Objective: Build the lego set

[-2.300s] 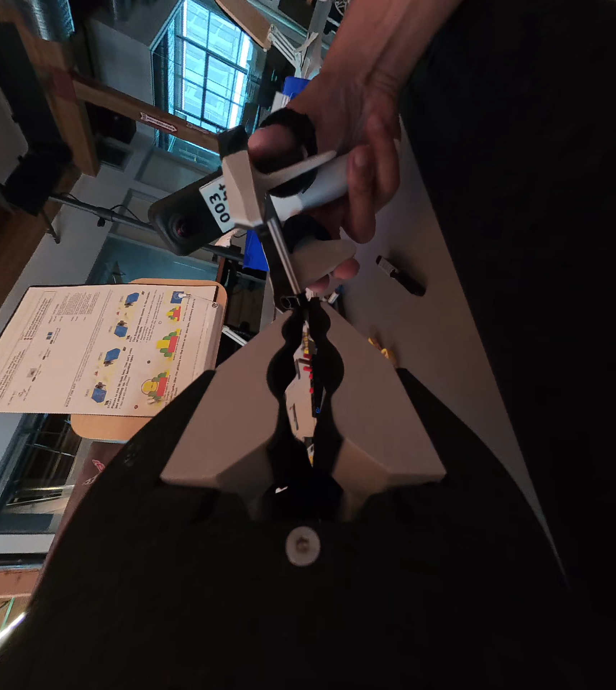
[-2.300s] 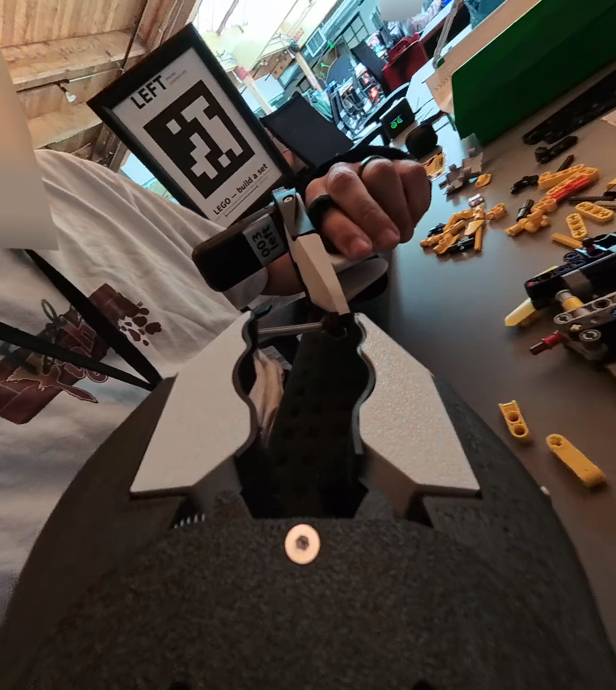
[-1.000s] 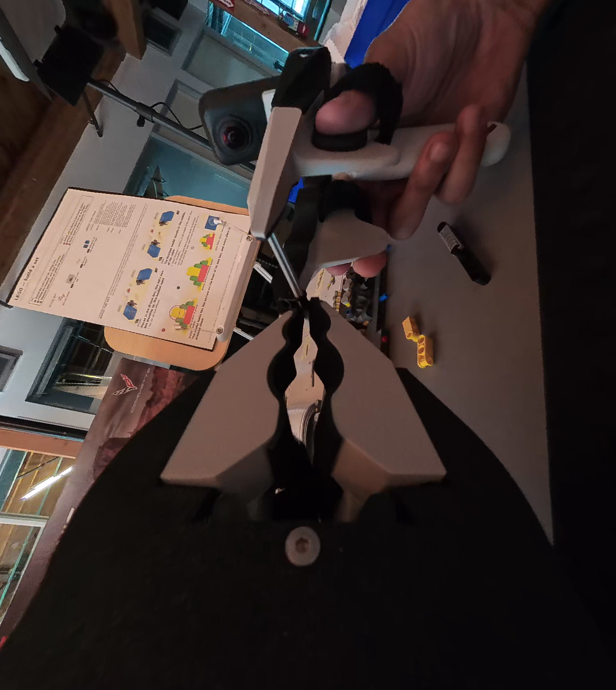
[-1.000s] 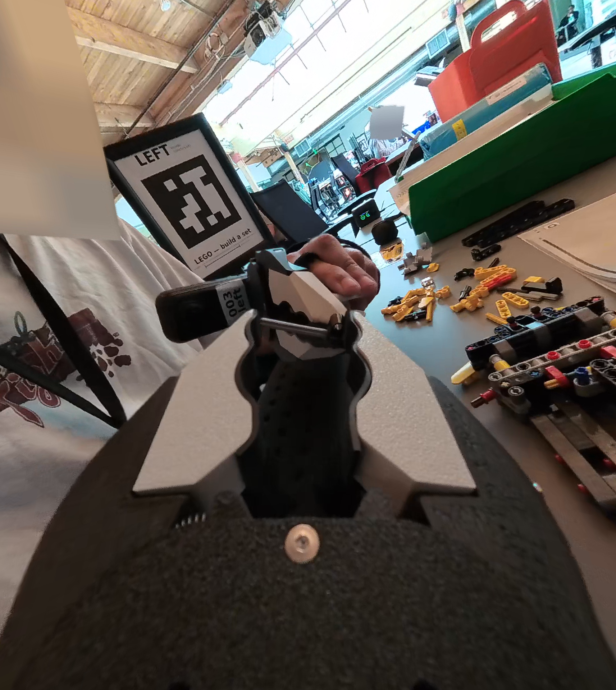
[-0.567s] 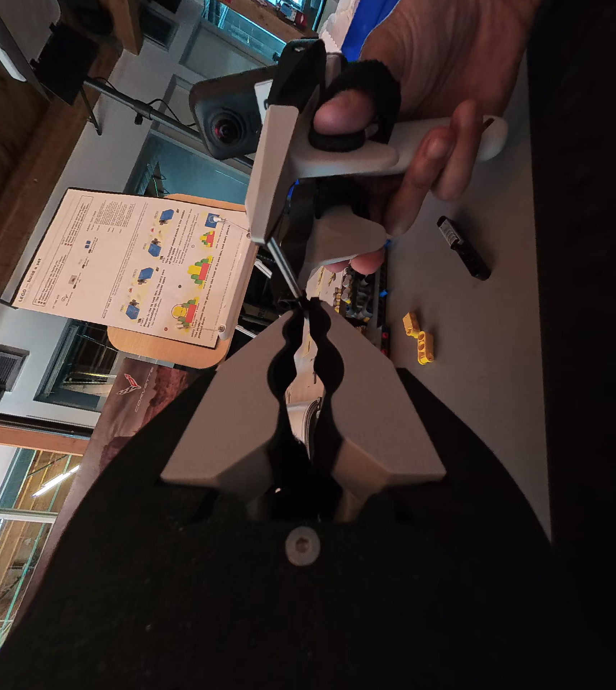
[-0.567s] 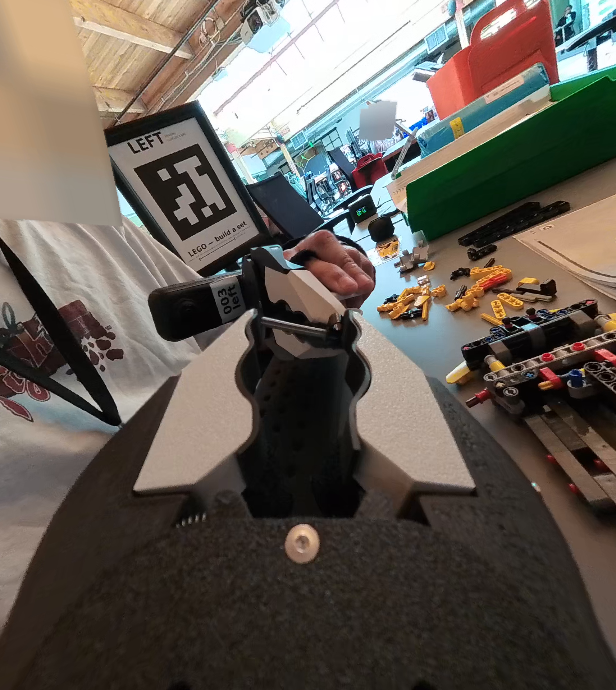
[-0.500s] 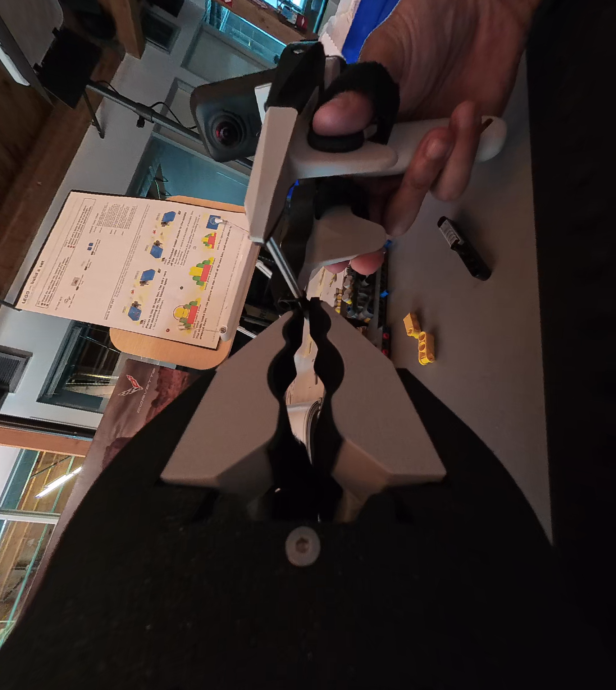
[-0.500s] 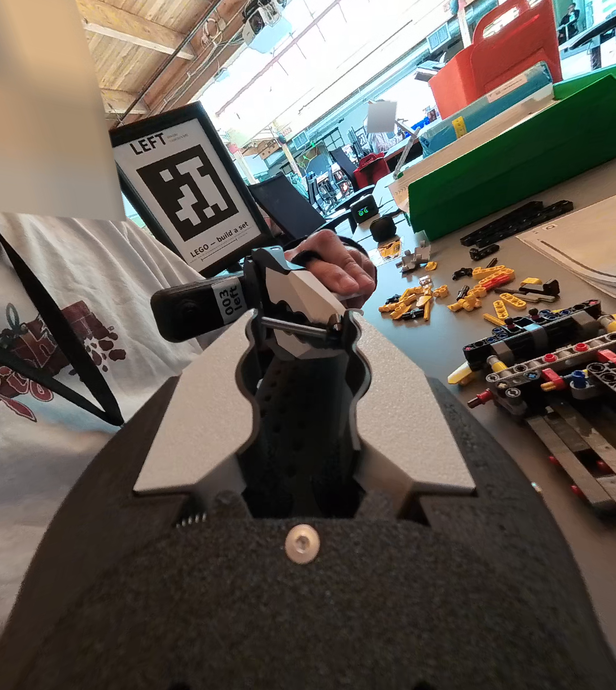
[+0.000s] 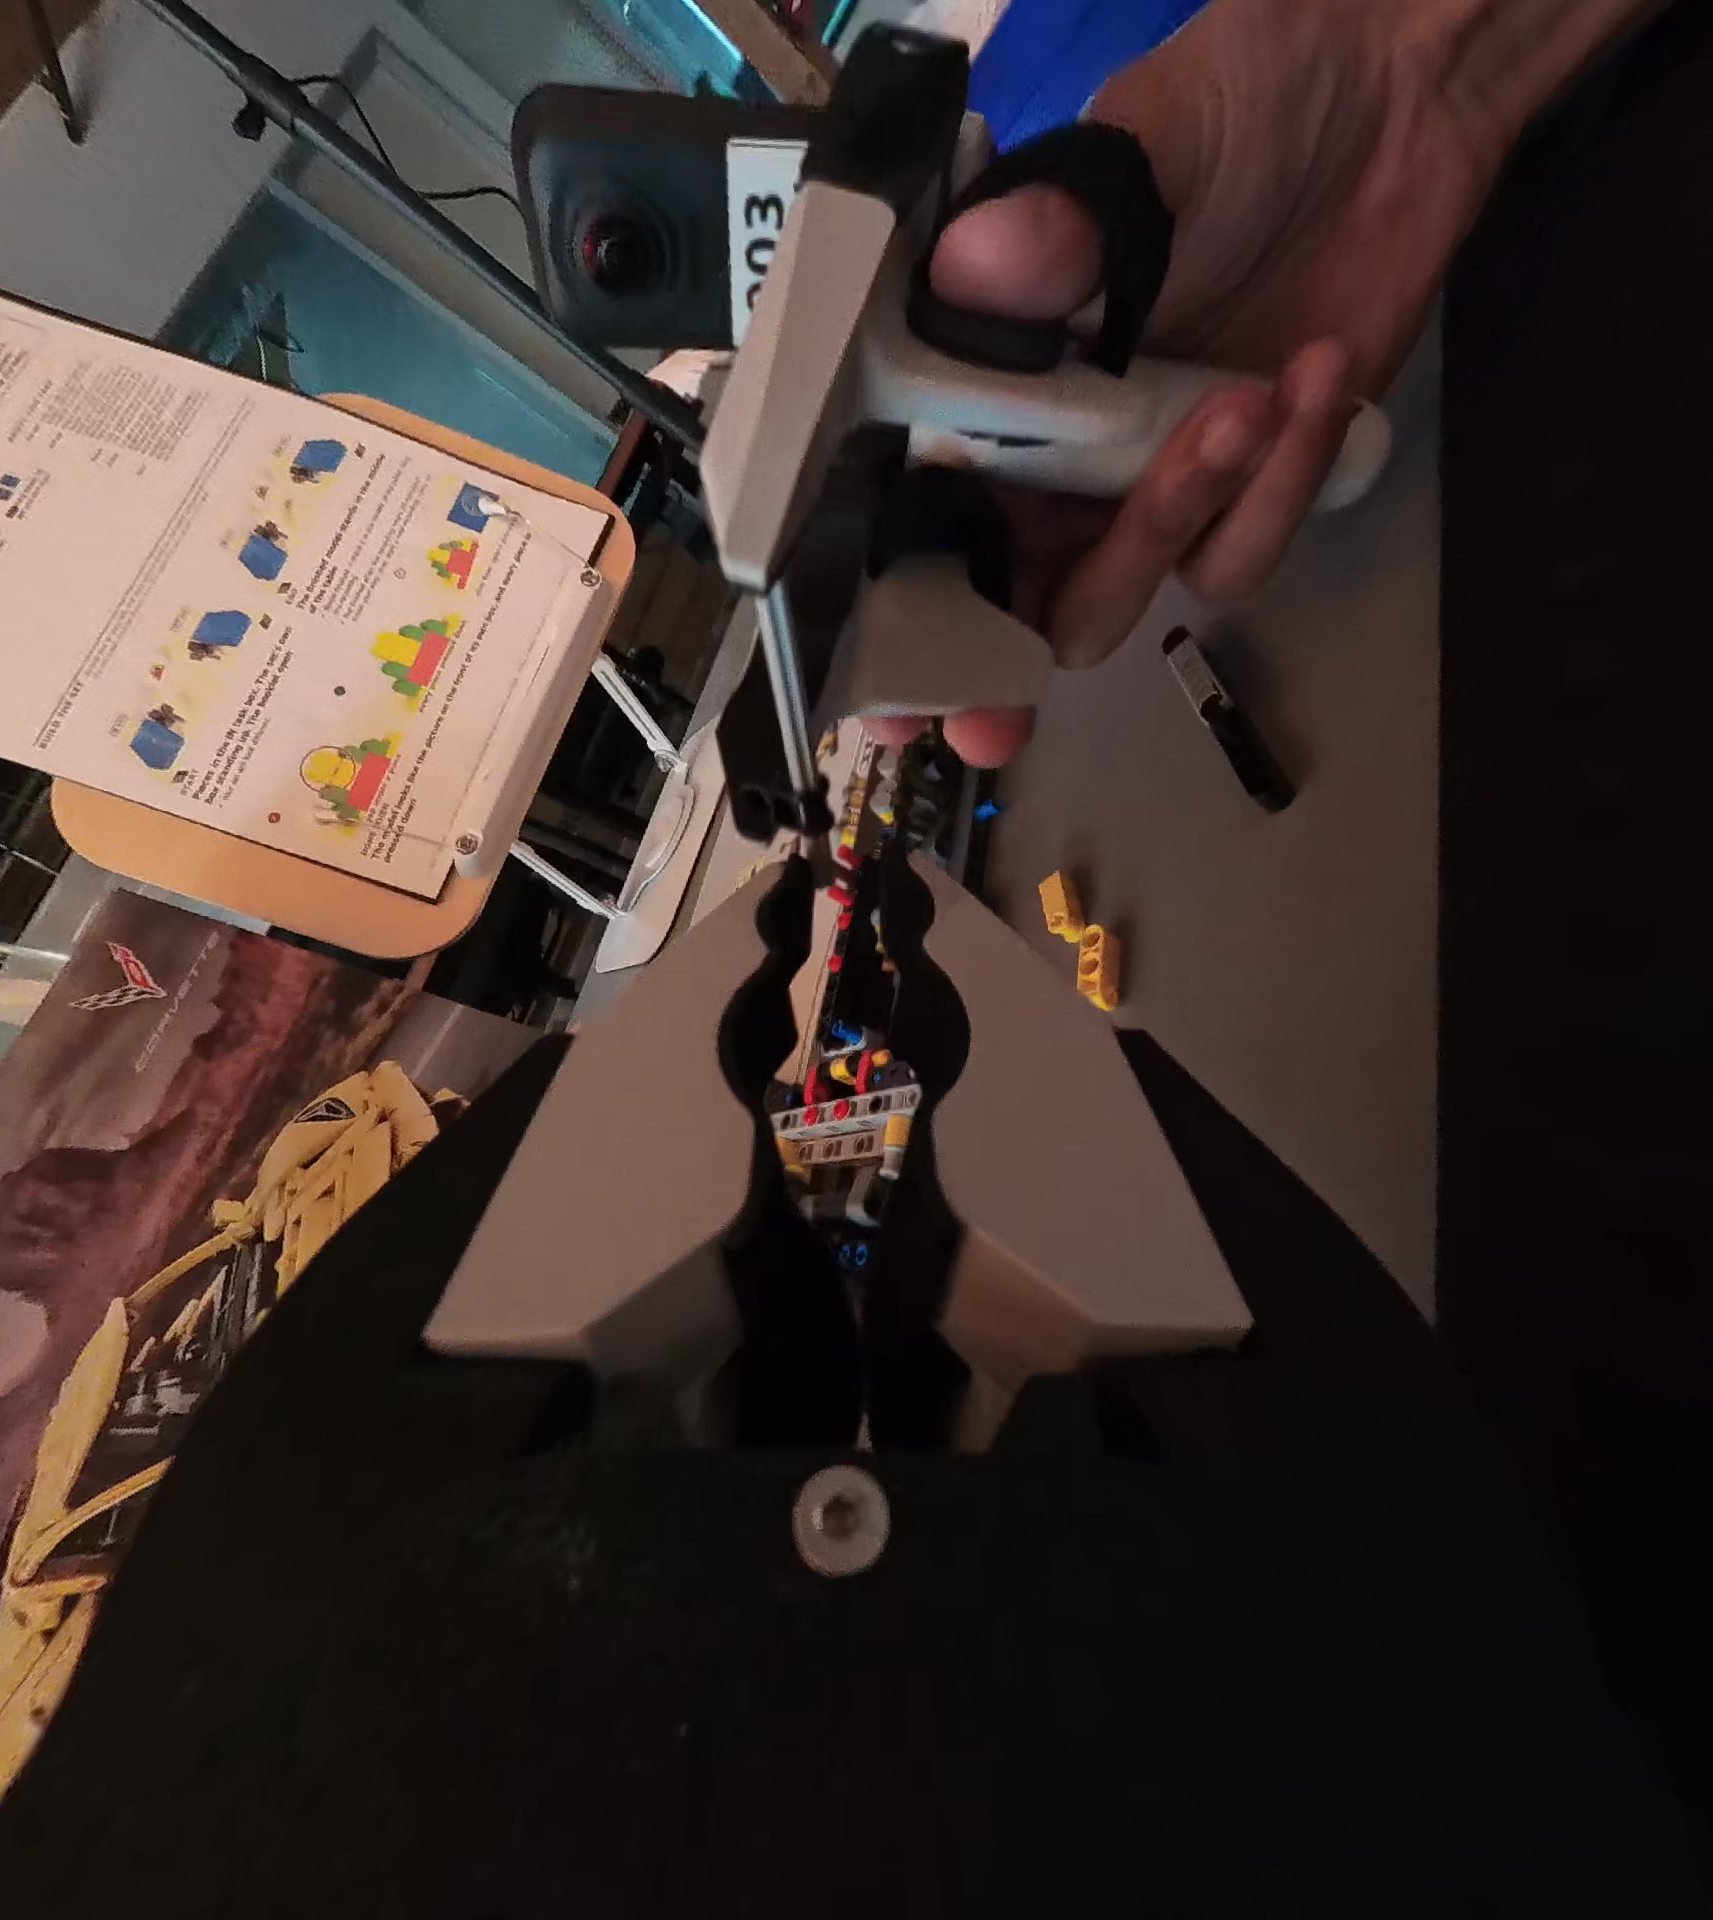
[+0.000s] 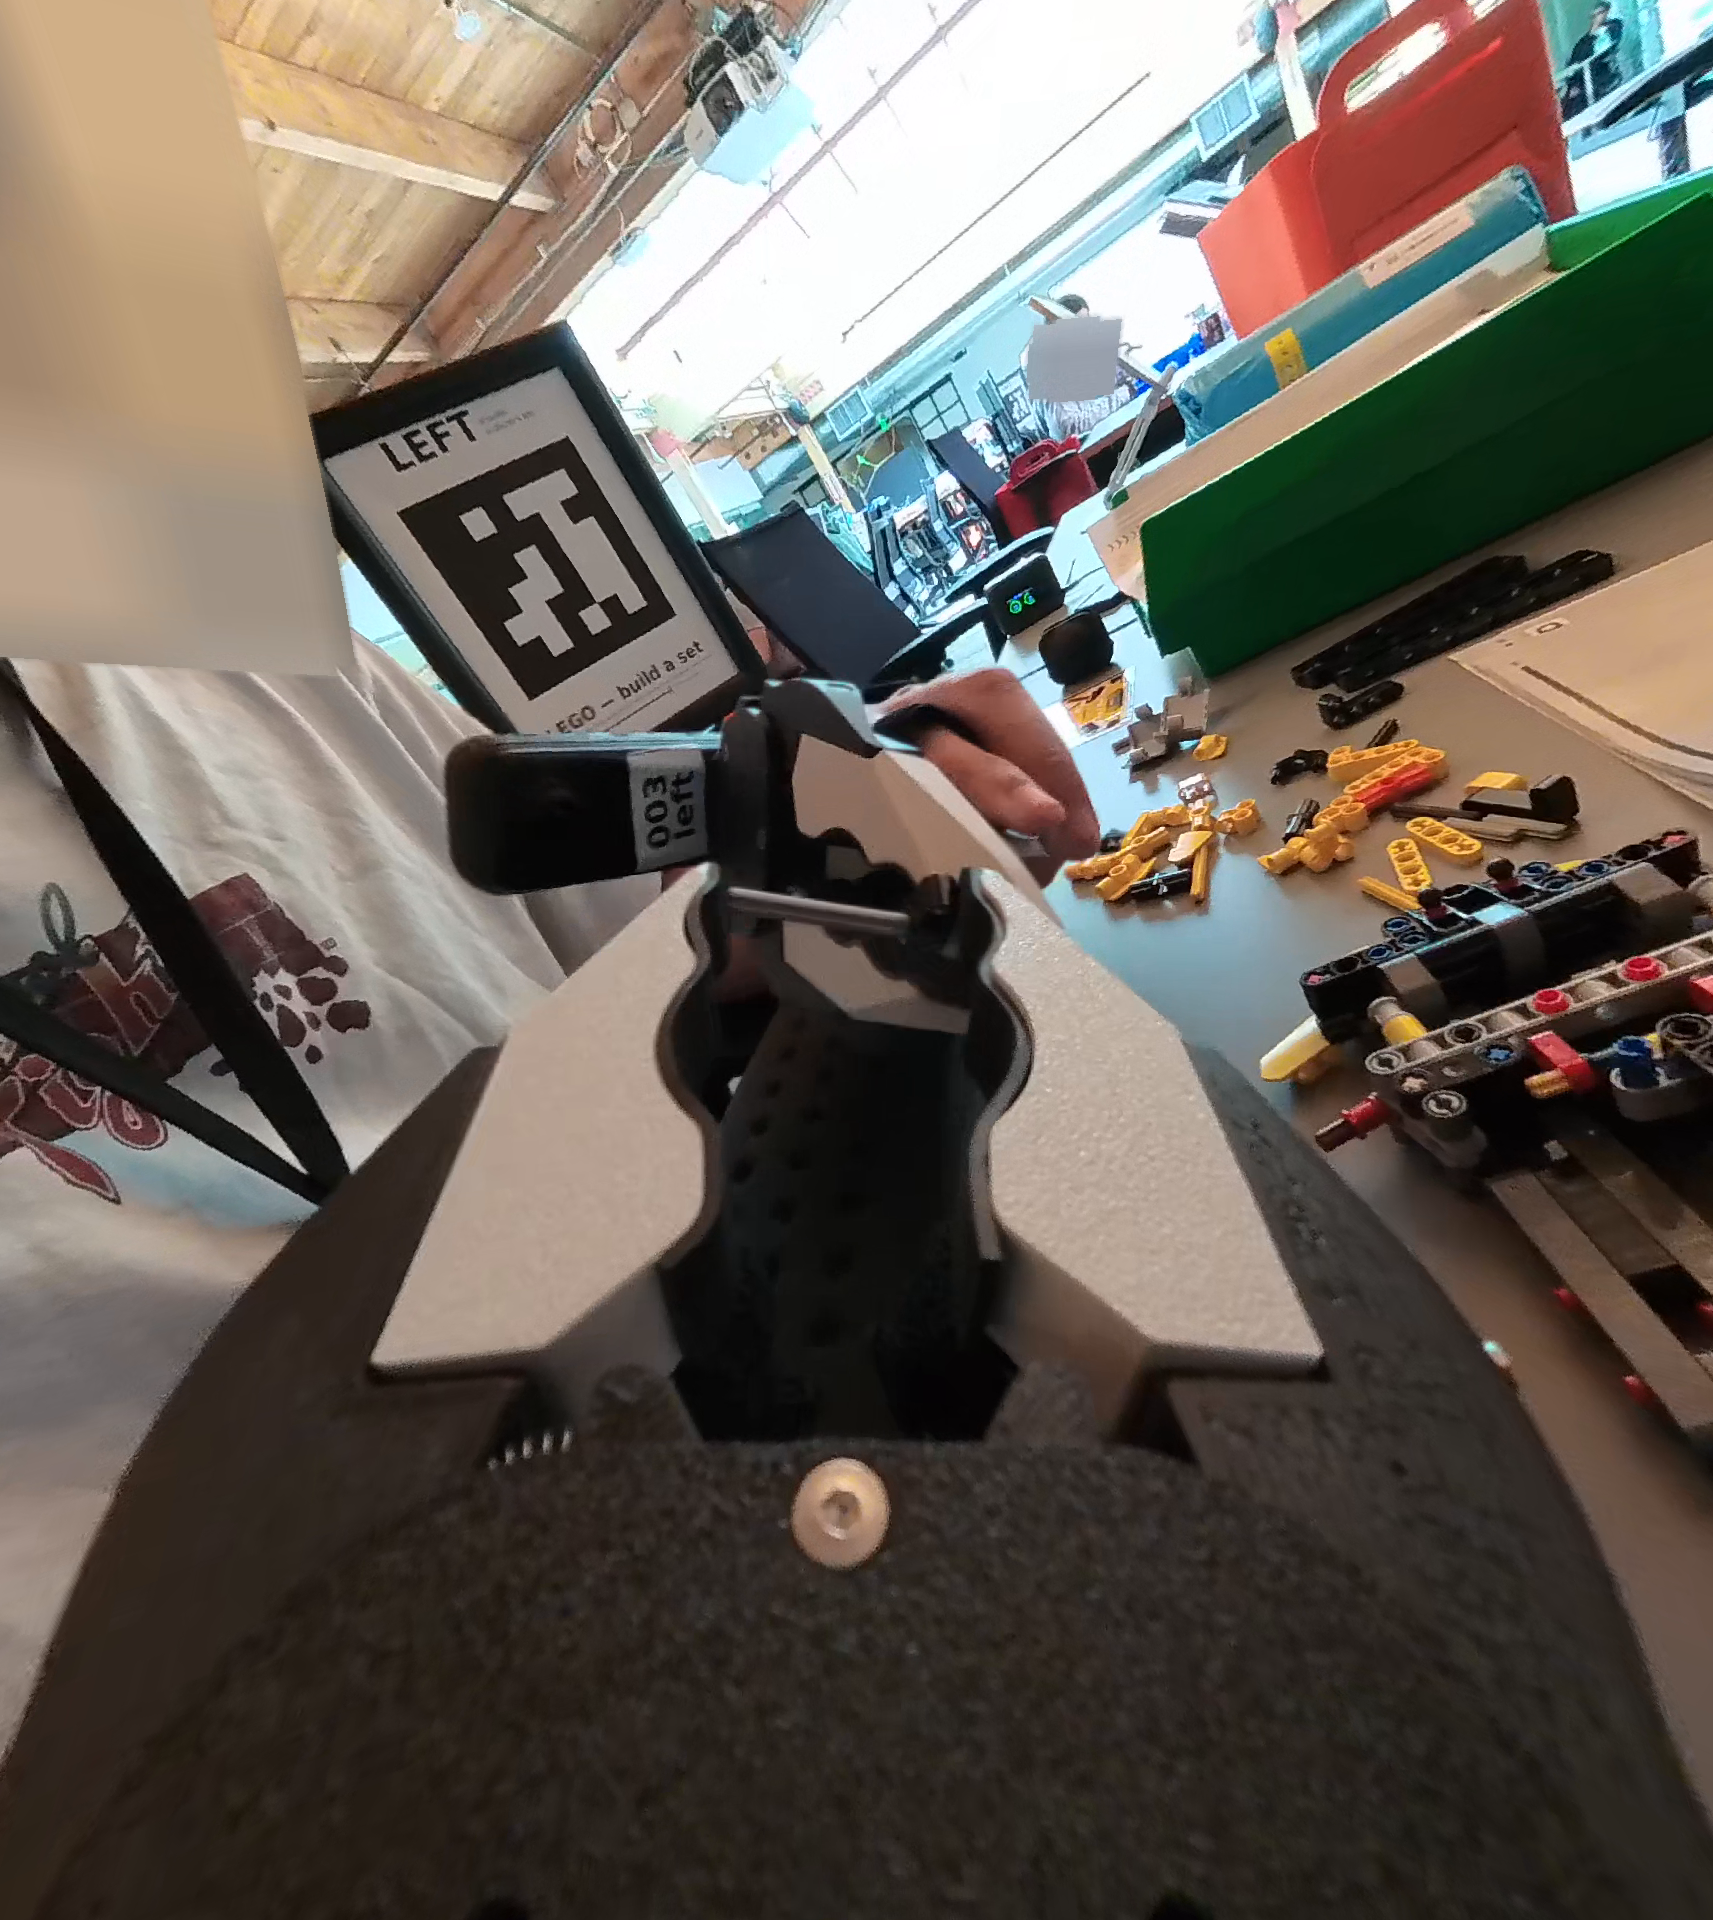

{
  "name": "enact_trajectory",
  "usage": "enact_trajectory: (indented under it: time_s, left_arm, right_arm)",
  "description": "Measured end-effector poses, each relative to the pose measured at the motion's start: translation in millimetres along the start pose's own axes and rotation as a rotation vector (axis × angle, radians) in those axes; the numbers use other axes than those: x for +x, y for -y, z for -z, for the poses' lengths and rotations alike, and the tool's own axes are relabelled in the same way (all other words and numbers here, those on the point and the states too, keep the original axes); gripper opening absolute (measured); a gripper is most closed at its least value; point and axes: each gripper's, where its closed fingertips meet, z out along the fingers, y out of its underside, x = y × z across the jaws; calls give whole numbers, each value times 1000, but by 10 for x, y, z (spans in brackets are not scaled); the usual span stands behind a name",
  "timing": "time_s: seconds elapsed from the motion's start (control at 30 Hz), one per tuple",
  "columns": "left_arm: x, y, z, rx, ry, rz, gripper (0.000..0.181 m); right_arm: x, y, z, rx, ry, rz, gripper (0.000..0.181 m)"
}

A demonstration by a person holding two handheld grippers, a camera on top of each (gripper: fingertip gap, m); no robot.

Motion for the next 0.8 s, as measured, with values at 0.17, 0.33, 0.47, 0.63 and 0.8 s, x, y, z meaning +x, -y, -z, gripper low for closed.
enact_trajectory:
  time_s: [0.17,0.33,0.47,0.63,0.8]
  left_arm:
    - [-115,-20,-26,-31,77,-24,2]
    - [37,-14,52,32,-41,-54,1]
    - [334,-86,86,34,-236,-45,2]
    - [451,-106,88,24,-307,-61,2]
    - [470,-152,75,7,-313,-73,2]
  right_arm:
    - [36,42,-8,50,-3,-33,43]
    - [-26,-129,-31,-86,22,2,43]
    - [-9,-447,-27,-364,11,4,44]
    - [-17,-571,-7,-553,28,1,44]
    - [23,-601,-19,-555,29,26,44]
